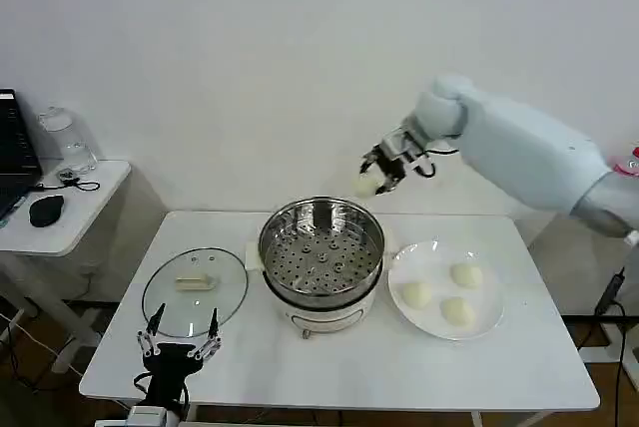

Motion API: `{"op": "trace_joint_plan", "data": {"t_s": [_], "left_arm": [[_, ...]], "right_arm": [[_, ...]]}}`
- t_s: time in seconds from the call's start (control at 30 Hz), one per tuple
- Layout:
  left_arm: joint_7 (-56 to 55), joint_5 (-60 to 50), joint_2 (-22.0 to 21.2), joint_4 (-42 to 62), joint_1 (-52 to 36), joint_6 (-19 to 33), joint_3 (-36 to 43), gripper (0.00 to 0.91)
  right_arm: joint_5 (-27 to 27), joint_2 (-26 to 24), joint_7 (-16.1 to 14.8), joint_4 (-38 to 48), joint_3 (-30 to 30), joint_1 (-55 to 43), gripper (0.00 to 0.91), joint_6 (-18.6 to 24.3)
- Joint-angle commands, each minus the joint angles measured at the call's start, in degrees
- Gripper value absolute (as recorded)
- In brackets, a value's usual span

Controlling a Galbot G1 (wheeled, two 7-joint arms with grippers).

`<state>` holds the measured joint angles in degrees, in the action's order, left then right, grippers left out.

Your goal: Take steamed baozi put them in steamer then cover it.

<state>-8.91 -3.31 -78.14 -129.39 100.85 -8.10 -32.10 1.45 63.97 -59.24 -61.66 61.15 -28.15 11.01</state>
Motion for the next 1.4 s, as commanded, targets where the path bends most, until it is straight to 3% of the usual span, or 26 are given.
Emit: {"op": "trace_joint_plan", "data": {"t_s": [0.03,0.23,0.47,0.83,1.13,1.2,1.23,1.3,1.4], "left_arm": [[0.0,0.2,0.0,0.2,0.1,0.0,-1.0,0.907],[0.0,0.5,-0.1,0.1,0.0,0.1,-1.3,0.907],[0.0,0.7,-0.4,0.1,0.1,0.3,-1.6,0.907],[-0.1,0.7,-0.4,0.1,0.1,0.3,-1.9,0.907],[-0.1,0.7,-0.5,-0.1,0.0,0.4,-1.8,0.907],[-0.1,0.7,-0.6,-0.2,0.0,0.4,-1.7,0.907],[-0.1,0.7,-0.6,-0.3,0.0,0.3,-1.6,0.907],[-0.1,0.7,-0.6,-0.4,-0.1,0.3,-1.6,0.907],[-0.1,0.7,-0.7,-0.4,-0.2,0.3,-1.5,0.907]], "right_arm": [[3.3,8.1,3.0,-0.5,6.4,0.8,0.595,8.5],[6.5,9.8,4.5,2.6,7.7,2.0,0.595,12.4],[17.1,12.7,7.1,9.5,5.2,5.5,0.595,18.9],[24.5,14.5,9.2,15.1,1.9,7.3,0.595,23.5],[26.9,16.3,11.6,18.6,0.5,8.5,0.605,25.8],[26.9,16.6,12.3,19.0,0.4,8.6,0.645,26.2],[26.8,16.7,12.6,19.1,0.4,8.6,0.786,26.4],[26.3,16.8,13.2,19.1,0.4,8.6,0.907,26.7],[25.0,16.4,12.8,18.0,0.7,7.9,0.907,26.5]]}}
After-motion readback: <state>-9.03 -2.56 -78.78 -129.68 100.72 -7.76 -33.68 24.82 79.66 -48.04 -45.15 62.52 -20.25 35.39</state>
